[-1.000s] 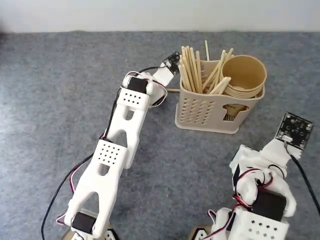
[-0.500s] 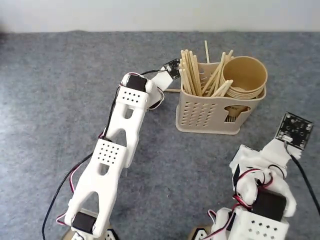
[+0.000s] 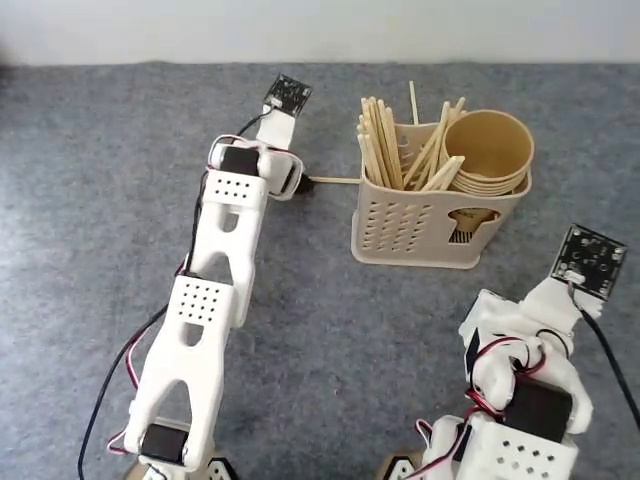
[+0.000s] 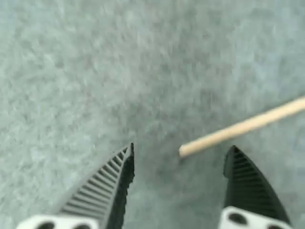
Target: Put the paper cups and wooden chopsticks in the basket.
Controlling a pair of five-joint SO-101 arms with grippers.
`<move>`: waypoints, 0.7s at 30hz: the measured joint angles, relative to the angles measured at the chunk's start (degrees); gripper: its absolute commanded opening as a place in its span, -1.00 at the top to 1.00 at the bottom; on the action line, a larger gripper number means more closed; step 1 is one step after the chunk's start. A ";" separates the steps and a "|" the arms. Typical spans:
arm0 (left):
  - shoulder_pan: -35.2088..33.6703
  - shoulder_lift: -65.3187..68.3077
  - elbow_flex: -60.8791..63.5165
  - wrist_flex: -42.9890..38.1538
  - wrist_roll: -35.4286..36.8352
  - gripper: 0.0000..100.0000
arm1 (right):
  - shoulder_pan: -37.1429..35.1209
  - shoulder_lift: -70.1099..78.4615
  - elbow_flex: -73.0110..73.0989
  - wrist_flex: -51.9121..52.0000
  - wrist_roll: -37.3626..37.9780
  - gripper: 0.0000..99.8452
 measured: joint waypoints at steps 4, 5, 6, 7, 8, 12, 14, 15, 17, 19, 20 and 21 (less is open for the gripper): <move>-0.18 0.00 0.00 -1.67 4.66 0.42 | 0.00 0.00 0.00 0.00 0.00 0.87; -0.18 0.00 -0.09 -1.76 5.54 0.42 | 0.00 0.00 0.00 0.00 0.00 0.87; -0.18 0.00 -0.53 -1.76 6.07 0.42 | 0.00 0.00 0.00 0.00 0.00 0.87; -0.18 0.00 -0.97 -1.85 6.42 0.42 | 0.00 0.00 0.00 0.00 0.00 0.87; -0.18 0.00 -1.05 -2.11 6.59 0.42 | 0.00 0.00 0.00 0.00 0.00 0.87; -0.18 0.00 -1.32 -5.19 8.09 0.42 | 0.00 0.00 0.00 0.00 0.00 0.87; -0.18 0.00 -1.32 -7.03 8.88 0.44 | 0.00 0.00 0.00 0.00 0.00 0.87; -0.18 0.09 -1.32 -7.30 8.79 0.46 | 0.00 0.00 0.00 0.00 0.00 0.87; -0.09 0.88 -1.32 -6.68 6.86 0.51 | 0.00 0.00 0.00 0.00 0.00 0.87; 0.35 1.23 -1.32 -4.40 3.60 0.54 | 0.00 0.00 0.00 0.00 0.00 0.87; 0.62 1.23 -1.32 -2.99 2.37 0.54 | 0.00 0.00 0.00 0.00 0.00 0.87; 0.79 1.14 -1.32 -1.58 0.97 0.55 | 0.00 0.00 0.00 0.00 0.00 0.87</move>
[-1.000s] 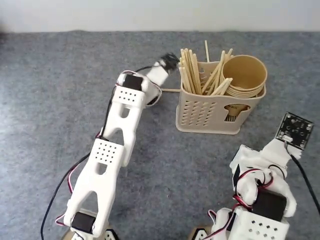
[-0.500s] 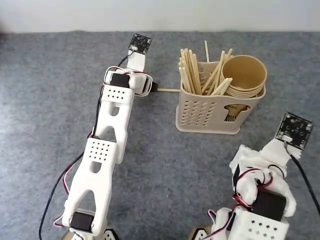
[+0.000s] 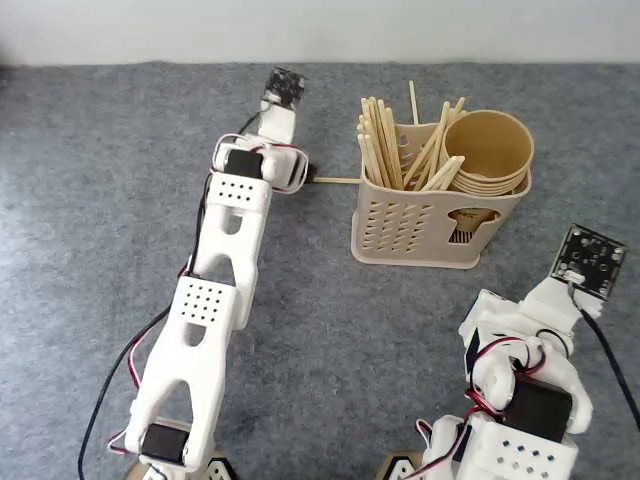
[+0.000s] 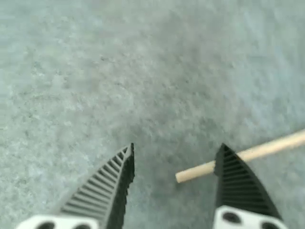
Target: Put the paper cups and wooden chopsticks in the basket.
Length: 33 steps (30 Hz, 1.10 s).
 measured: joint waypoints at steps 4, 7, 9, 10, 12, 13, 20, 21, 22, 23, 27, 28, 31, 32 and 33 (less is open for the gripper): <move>0.62 -0.18 -0.18 3.69 -2.55 0.55 | 0.00 0.00 0.00 0.00 0.00 0.87; 0.70 -0.18 -0.26 6.86 -3.87 0.55 | 0.00 0.00 0.00 0.00 0.00 0.87; 0.79 -0.18 -0.97 10.20 -5.10 0.55 | 0.00 0.00 0.00 0.00 0.00 0.87; 0.79 -0.26 -1.93 12.40 -5.89 0.55 | 0.00 0.00 0.00 0.00 0.00 0.87; 1.14 -0.62 -3.87 18.11 -7.91 0.55 | 0.00 0.00 0.00 0.00 0.00 0.87; 1.41 -0.88 -4.84 21.10 -8.88 0.55 | 0.00 0.00 0.00 0.00 0.00 0.87; 1.41 -4.04 -5.27 21.27 -2.99 0.54 | 0.00 0.00 0.00 0.00 0.00 0.87; 1.14 -4.04 -5.27 19.25 -0.70 0.54 | 0.00 0.00 0.00 0.00 0.00 0.87; 0.97 -4.04 -5.27 17.05 1.49 0.54 | 0.00 0.00 0.00 0.00 0.00 0.87; 0.79 -4.04 -5.27 14.86 3.43 0.54 | 0.00 0.00 0.00 0.00 0.00 0.87; 0.70 -2.11 -5.27 4.75 7.74 0.54 | 0.00 0.00 0.00 0.00 0.00 0.87; 0.70 -0.88 -5.27 2.64 8.00 0.54 | 0.00 0.00 0.00 0.00 0.00 0.87; 0.70 2.20 -5.27 -0.53 8.18 0.55 | 0.00 0.00 0.00 0.00 0.00 0.87; 0.70 2.81 -5.27 -0.70 7.91 0.55 | 0.00 0.00 0.00 0.00 0.00 0.87; 0.70 3.16 -5.27 -0.62 6.95 0.57 | 0.00 0.00 0.00 0.00 0.00 0.87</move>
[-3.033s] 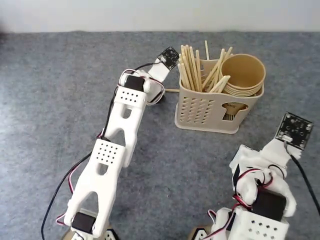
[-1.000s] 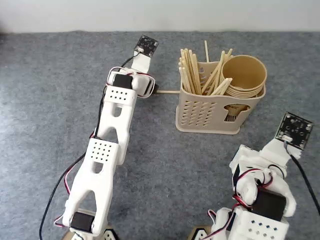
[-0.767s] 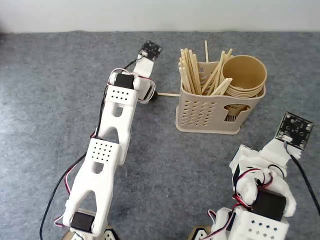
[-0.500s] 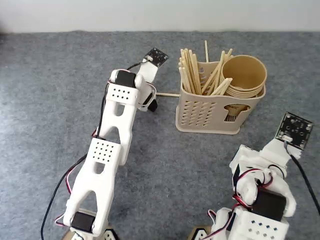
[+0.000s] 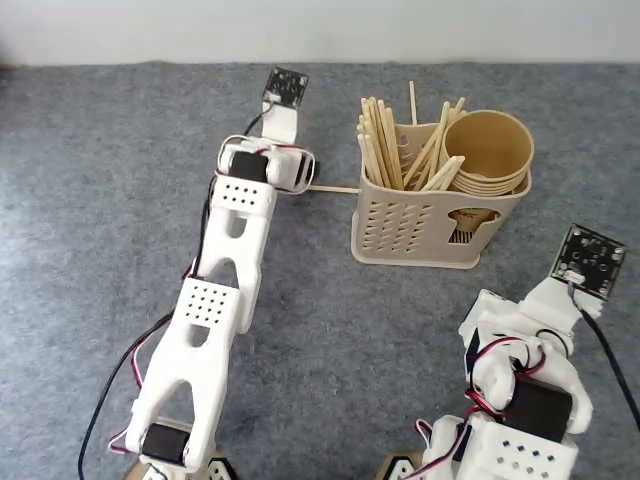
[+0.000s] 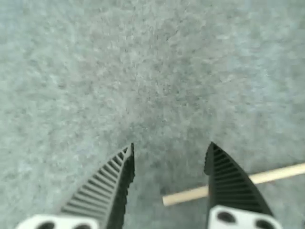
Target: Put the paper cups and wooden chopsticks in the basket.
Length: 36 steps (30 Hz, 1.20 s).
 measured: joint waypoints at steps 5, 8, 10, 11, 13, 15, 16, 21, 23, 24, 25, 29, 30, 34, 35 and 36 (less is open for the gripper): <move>0.18 0.09 -0.09 6.42 -9.05 0.78 | 0.00 0.00 0.00 0.00 0.00 0.87; 0.44 -0.18 -0.18 10.73 -15.65 0.80 | 0.00 0.00 0.00 0.00 0.00 0.87; 0.53 -0.26 -0.88 14.07 -20.13 0.80 | 0.00 0.00 0.00 0.00 0.00 0.87; 0.53 -0.44 -0.97 16.18 -22.15 0.80 | 0.00 0.00 0.00 0.00 0.00 0.87; 0.70 -1.49 -0.97 20.40 -25.05 0.81 | 0.00 0.00 0.00 0.00 0.00 0.87; 0.88 -2.64 -0.97 23.91 -26.46 0.80 | 0.00 0.00 0.00 0.00 0.00 0.87; 0.88 -3.08 -0.97 24.79 -26.46 0.80 | 0.00 0.00 0.00 0.00 0.00 0.87; -0.18 -5.89 -0.79 26.90 -25.23 0.64 | 0.00 0.00 0.00 0.00 0.00 0.87; -0.62 -7.56 0.70 26.90 -24.88 0.58 | 0.00 0.00 0.00 0.00 0.00 0.87; -0.70 -8.35 1.67 26.90 -24.88 0.57 | 0.00 0.00 0.00 0.00 0.00 0.87; -0.70 -8.97 2.81 26.90 -24.88 0.57 | 0.00 0.00 0.00 0.00 0.00 0.87; -0.70 -11.69 6.24 26.99 -24.88 0.57 | 0.00 0.00 0.00 0.00 0.00 0.87; -0.44 -12.57 6.95 26.99 -24.88 0.57 | 0.00 0.00 0.00 0.00 0.00 0.87; 1.76 -16.18 10.99 26.99 -24.88 0.57 | 0.00 0.00 0.00 0.00 0.00 0.87; 2.55 -16.62 12.40 26.99 -24.88 0.57 | 0.00 0.00 0.00 0.00 0.00 0.87; 3.25 -16.79 13.71 26.99 -25.14 0.57 | 0.00 0.00 0.00 0.00 0.00 0.87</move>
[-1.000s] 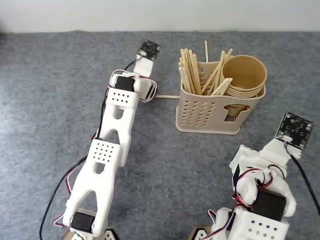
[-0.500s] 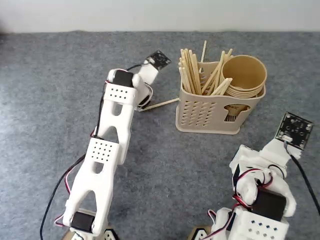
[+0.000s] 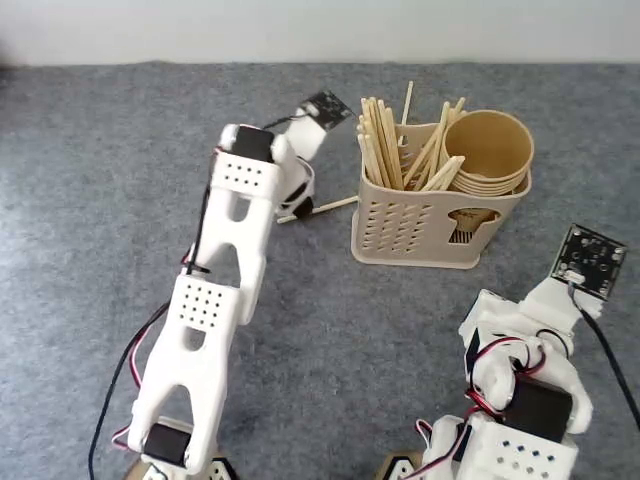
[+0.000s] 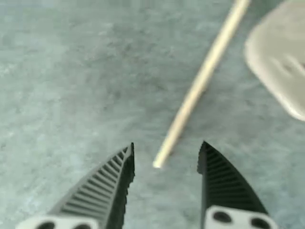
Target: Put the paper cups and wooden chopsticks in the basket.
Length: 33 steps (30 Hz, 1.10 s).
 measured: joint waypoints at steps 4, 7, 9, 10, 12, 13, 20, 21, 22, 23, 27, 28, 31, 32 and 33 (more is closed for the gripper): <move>1.23 0.00 4.22 -0.79 -1.93 0.58 | 0.00 0.00 0.00 0.00 0.00 0.87; 0.53 0.00 4.22 -4.04 -2.11 0.65 | 0.00 0.00 0.00 0.00 0.00 0.87; -0.18 0.97 4.22 -5.98 -2.20 0.69 | 0.00 0.00 0.00 0.00 0.00 0.87; -0.35 1.58 4.22 -6.59 -2.29 0.71 | 0.00 0.00 0.00 0.00 0.00 0.87; -0.53 2.55 4.31 -6.86 -2.90 0.76 | 0.00 0.00 0.00 0.00 0.00 0.87; -0.35 2.81 4.31 -6.68 -3.78 0.78 | 0.00 0.00 0.00 0.00 0.00 0.87; 1.58 3.87 3.96 -1.76 -9.67 0.98 | 0.00 0.00 0.00 0.00 0.00 0.87; 1.85 3.87 3.96 -1.41 -9.85 0.97 | 0.00 0.00 0.00 0.00 0.00 0.87; 1.93 3.87 3.96 -1.14 -10.11 0.97 | 0.00 0.00 0.00 0.00 0.00 0.87; 2.02 3.96 4.04 -0.97 -10.29 0.97 | 0.00 0.00 0.00 0.00 0.00 0.87; 2.02 3.96 4.04 -0.97 -10.46 0.97 | 0.00 0.00 0.00 0.00 0.00 0.87; 2.02 3.96 4.04 -0.97 -10.46 0.97 | 0.00 0.00 0.00 0.00 0.00 0.87; 1.32 3.52 4.04 -0.97 -10.46 0.97 | 0.00 0.00 0.00 0.00 0.00 0.87; 0.70 3.08 4.13 -0.79 -10.73 0.98 | 0.00 0.00 0.00 0.00 0.00 0.87; -0.35 2.73 4.13 -0.53 -10.02 0.98 | 0.00 0.00 0.00 0.00 0.00 0.87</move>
